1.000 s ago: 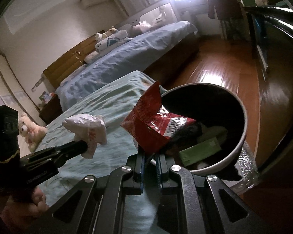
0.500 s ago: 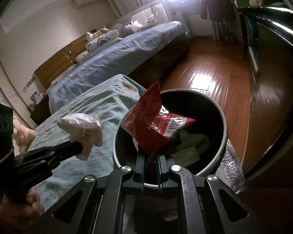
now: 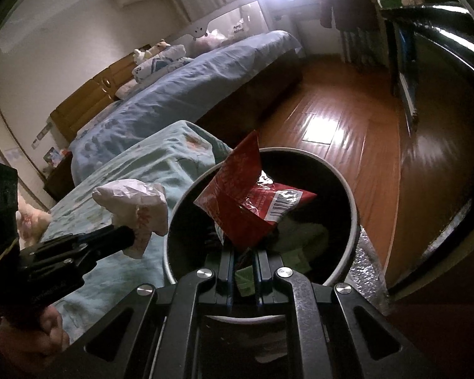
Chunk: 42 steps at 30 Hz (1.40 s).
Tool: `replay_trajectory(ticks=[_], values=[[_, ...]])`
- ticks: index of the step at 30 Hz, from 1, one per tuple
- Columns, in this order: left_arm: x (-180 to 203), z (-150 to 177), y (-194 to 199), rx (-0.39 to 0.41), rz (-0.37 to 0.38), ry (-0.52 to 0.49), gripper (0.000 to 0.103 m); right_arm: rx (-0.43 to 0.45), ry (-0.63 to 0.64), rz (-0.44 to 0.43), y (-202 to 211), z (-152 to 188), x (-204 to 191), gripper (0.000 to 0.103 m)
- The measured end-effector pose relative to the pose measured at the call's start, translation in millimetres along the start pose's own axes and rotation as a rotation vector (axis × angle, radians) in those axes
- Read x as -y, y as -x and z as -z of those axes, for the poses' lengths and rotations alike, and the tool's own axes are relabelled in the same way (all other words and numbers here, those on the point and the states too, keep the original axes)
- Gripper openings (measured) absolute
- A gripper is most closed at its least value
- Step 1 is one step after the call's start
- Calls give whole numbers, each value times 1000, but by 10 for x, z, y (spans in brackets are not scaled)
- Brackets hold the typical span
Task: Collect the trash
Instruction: 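Carry the tissue and red wrapper over the black bin with both tools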
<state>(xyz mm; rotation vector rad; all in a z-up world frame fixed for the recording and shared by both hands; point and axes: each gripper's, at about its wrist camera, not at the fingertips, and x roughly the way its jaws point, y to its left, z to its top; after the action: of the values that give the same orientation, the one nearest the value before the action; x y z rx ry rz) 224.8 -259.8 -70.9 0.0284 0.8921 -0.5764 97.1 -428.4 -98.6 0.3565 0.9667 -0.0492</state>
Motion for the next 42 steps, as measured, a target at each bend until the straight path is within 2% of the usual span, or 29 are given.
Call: replay_trajectory(ticks=[42], values=[[185,-203,-194,-17,-5,-41,15,-29,-8,12,-132,-76,126,10]])
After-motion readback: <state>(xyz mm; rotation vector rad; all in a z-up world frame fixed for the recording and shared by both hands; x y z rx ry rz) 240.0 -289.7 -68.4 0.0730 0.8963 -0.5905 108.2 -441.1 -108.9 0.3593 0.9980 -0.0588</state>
